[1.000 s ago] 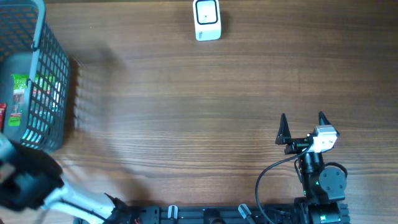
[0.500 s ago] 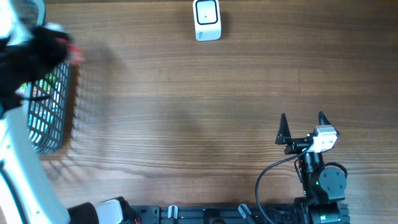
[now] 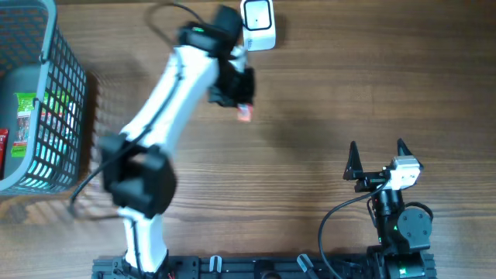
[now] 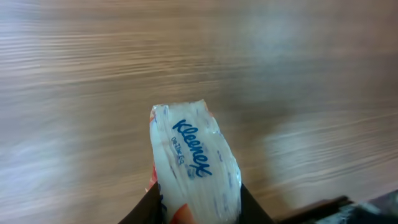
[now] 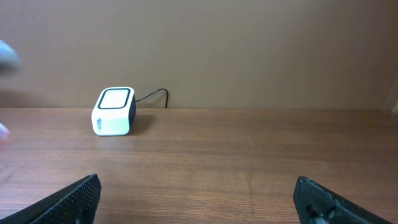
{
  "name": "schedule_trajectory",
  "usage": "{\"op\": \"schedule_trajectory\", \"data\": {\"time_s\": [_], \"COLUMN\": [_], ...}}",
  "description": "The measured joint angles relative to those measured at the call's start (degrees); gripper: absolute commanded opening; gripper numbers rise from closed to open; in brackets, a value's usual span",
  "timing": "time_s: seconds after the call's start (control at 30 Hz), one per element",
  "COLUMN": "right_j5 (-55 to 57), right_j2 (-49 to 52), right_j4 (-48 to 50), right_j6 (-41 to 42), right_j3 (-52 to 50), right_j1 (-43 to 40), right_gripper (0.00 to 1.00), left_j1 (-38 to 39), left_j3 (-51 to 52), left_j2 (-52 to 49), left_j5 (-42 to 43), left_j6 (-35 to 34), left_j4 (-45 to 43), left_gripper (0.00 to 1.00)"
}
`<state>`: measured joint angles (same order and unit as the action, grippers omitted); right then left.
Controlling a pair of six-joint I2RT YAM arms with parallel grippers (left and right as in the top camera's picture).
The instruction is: Scan the item barcode
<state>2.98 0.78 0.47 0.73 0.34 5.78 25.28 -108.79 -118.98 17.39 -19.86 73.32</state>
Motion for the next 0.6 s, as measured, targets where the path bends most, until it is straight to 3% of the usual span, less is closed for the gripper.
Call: {"op": "schedule_trajectory", "data": {"time_s": [0.17,0.37,0.6], "right_j5": [0.00,0.00,0.00], "right_j2": [0.00,0.00,0.00], "right_j4": [-0.02,-0.02,-0.02], "right_j6": [0.00,0.00,0.00], "right_j3": [0.02,0.02,0.02], "right_j1": [0.00,0.00,0.02], "right_gripper": [1.00,1.00,1.00], "left_j1": [6.23,9.79,10.51], "left_j3": [0.26,0.33,0.33], "left_j2": [-9.40,-12.33,-12.44], "left_j5": [0.02,0.00,-0.11], "left_j6": [-0.42,-0.46,-0.70], "left_j4": [-6.60,-11.93,-12.13], "left_gripper": [0.29,0.37,0.73]}}
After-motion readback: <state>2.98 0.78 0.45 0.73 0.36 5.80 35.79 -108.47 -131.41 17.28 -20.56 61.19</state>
